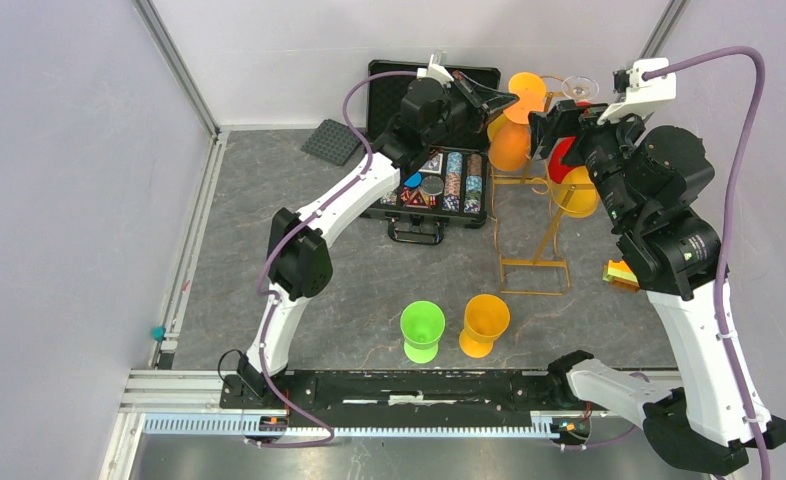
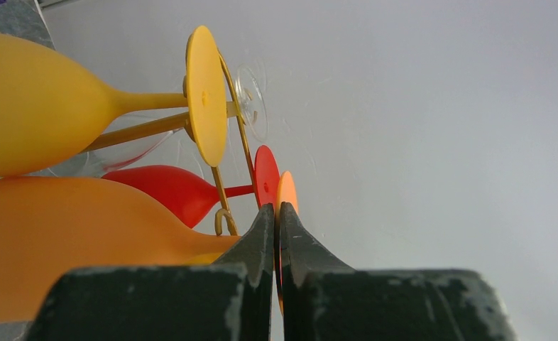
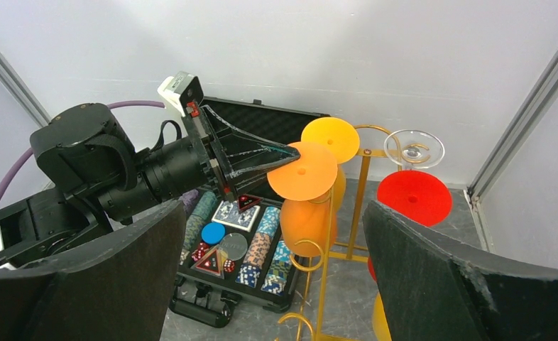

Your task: Place the wine glass upside down on the wine glass rack

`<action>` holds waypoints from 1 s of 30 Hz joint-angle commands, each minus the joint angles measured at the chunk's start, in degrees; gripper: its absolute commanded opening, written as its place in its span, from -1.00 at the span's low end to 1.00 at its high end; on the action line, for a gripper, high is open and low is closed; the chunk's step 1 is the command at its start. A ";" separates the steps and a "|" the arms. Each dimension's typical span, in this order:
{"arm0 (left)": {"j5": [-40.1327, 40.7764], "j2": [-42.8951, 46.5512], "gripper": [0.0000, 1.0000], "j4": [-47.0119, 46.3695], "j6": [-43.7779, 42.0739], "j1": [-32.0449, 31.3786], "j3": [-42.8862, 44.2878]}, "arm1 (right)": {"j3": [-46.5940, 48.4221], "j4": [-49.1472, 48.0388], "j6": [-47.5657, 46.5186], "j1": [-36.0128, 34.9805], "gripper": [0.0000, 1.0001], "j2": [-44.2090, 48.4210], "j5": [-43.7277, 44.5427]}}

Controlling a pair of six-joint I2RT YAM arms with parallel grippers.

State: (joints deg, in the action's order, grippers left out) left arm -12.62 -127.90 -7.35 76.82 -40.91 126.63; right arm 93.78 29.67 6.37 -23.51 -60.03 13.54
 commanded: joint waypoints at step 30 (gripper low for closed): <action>1.02 8.36 0.99 13.62 -18.82 -1.98 -0.05 | -4.23 -2.33 0.95 0.14 0.97 1.93 -0.41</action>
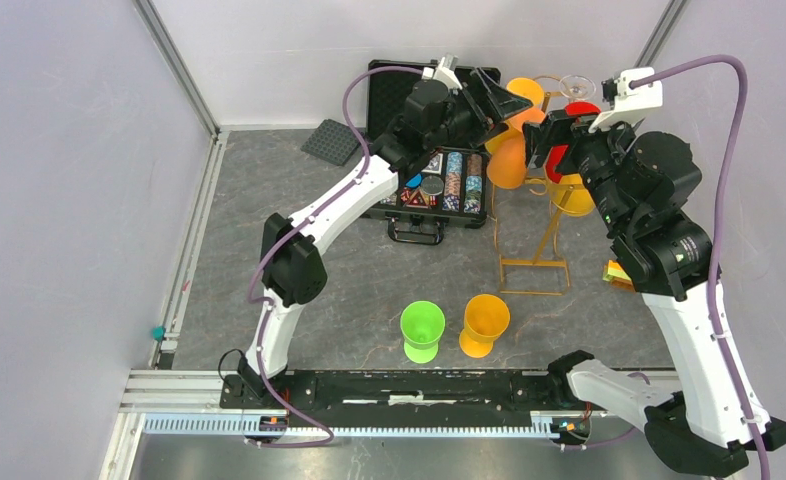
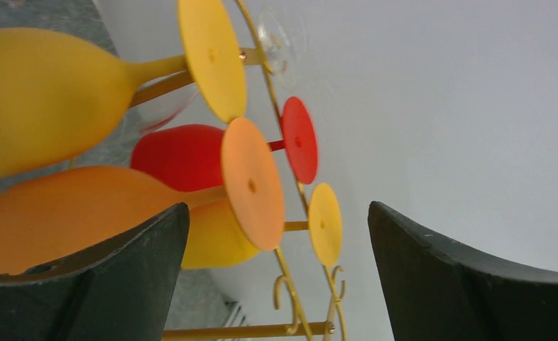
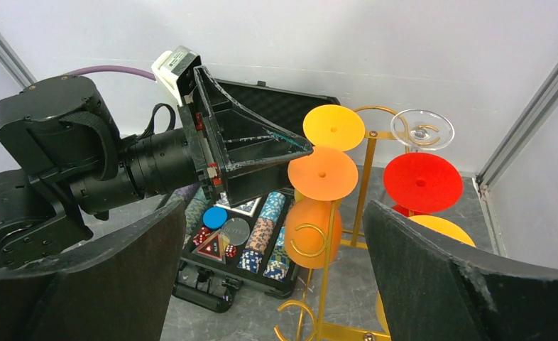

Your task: Place the wine glass upside down on the wine glass rack

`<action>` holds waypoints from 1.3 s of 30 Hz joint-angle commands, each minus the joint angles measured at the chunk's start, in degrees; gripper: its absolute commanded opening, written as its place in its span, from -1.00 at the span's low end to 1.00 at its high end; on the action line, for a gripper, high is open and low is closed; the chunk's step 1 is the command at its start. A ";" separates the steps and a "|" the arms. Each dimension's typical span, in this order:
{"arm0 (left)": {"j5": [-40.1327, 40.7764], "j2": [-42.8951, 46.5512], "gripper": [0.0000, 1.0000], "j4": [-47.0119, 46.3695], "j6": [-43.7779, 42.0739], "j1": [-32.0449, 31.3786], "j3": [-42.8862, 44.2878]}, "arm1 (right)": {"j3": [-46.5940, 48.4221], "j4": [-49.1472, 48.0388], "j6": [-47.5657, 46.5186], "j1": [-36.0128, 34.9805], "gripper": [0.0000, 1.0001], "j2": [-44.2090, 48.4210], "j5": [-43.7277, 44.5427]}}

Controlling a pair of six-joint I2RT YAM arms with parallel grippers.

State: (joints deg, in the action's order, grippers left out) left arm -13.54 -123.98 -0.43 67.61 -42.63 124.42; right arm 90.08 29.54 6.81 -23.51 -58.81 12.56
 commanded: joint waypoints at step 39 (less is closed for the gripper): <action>-23.78 64.93 0.65 41.52 -99.25 -17.33 -61.77 | -7.63 -4.32 4.31 0.15 0.98 -2.67 -7.86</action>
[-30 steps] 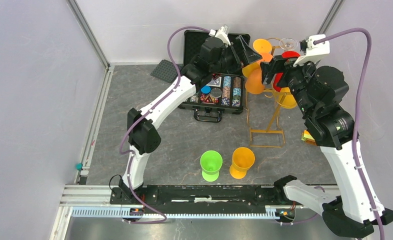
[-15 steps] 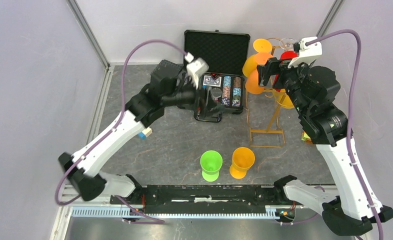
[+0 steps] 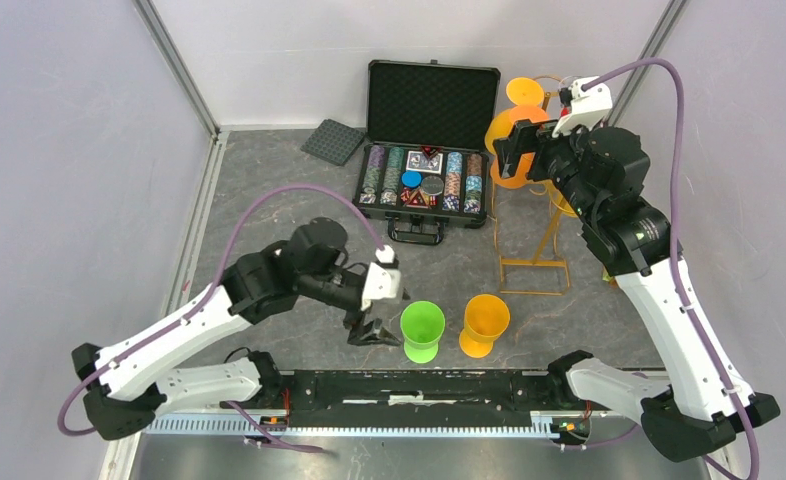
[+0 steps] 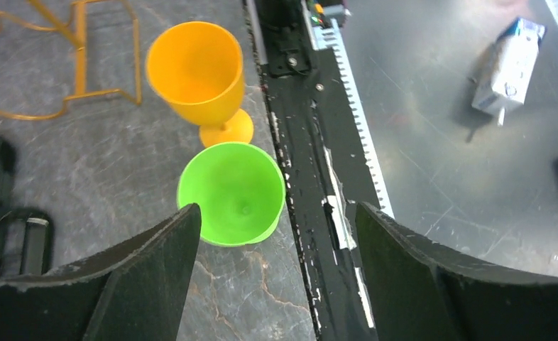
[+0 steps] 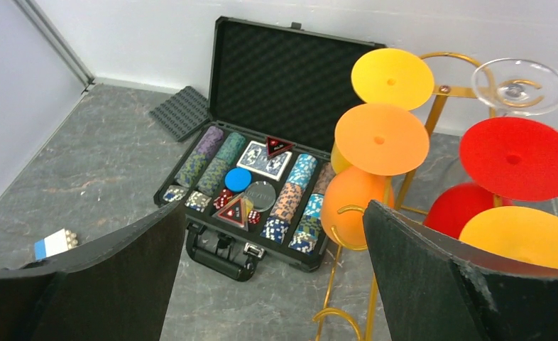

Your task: Place the wine glass upside down on the wine glass rack

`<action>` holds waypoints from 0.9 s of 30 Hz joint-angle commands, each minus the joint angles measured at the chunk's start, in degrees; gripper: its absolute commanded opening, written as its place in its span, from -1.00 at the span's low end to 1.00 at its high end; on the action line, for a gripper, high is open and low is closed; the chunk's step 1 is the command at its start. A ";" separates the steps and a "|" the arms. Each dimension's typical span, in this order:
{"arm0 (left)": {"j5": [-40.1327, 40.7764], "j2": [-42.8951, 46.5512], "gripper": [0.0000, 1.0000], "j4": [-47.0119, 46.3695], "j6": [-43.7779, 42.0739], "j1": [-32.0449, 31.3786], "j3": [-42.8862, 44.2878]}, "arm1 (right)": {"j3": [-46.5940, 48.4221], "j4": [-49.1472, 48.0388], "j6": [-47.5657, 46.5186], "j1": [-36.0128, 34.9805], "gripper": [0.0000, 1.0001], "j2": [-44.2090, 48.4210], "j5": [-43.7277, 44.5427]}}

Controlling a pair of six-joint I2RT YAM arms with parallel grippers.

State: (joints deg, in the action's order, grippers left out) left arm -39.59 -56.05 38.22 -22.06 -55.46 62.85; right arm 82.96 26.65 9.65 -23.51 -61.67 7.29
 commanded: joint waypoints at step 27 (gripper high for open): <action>26.42 -16.16 -0.96 0.15 -8.74 -17.77 -3.45 | 1.00 0.29 -0.16 0.21 0.98 -0.48 -4.39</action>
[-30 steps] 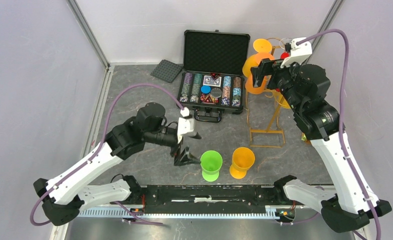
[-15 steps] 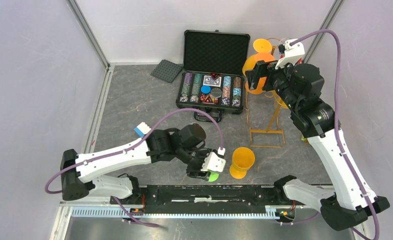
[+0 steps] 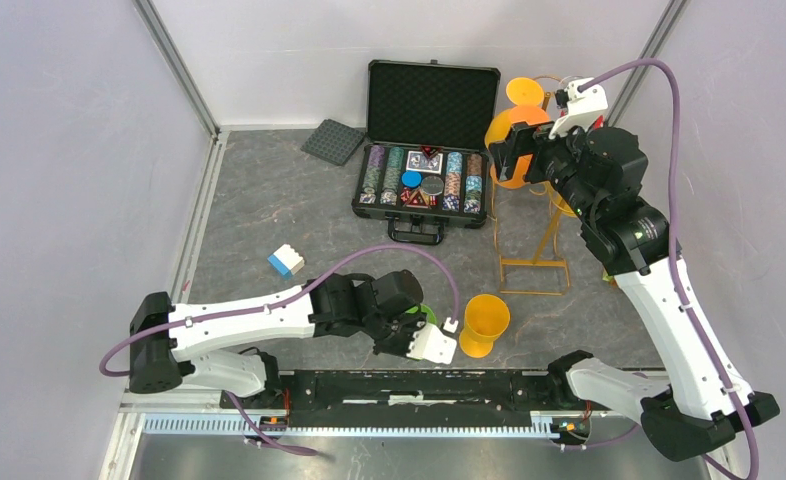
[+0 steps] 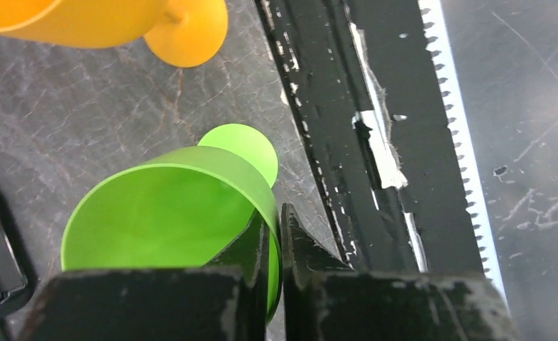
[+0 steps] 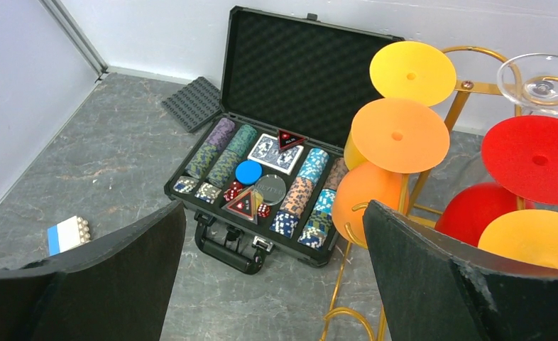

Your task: Place the wine glass upside down on the wine glass rack

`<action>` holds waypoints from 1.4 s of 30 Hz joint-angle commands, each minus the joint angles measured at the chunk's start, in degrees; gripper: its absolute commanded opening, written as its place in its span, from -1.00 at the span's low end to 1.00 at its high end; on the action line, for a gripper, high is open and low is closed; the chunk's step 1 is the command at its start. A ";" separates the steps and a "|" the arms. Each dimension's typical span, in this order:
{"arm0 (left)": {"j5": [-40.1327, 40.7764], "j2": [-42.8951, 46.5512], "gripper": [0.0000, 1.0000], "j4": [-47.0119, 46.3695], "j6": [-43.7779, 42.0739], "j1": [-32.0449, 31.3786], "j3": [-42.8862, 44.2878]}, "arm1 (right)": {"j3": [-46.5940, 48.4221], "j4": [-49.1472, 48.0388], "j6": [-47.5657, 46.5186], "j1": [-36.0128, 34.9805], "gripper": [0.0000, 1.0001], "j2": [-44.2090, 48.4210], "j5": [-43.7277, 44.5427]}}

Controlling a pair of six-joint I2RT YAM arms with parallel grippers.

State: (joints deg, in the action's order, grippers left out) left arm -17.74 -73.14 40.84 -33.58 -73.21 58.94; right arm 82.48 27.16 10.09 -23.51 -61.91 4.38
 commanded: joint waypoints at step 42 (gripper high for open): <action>20.24 17.90 -0.96 -30.34 41.92 20.74 12.64 | -0.41 -2.98 17.95 1.89 0.09 -14.79 -43.23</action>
State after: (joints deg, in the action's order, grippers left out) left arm 1.43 -55.77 16.71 6.13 -52.73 72.38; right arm 82.15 26.17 27.62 -21.96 -76.25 -36.97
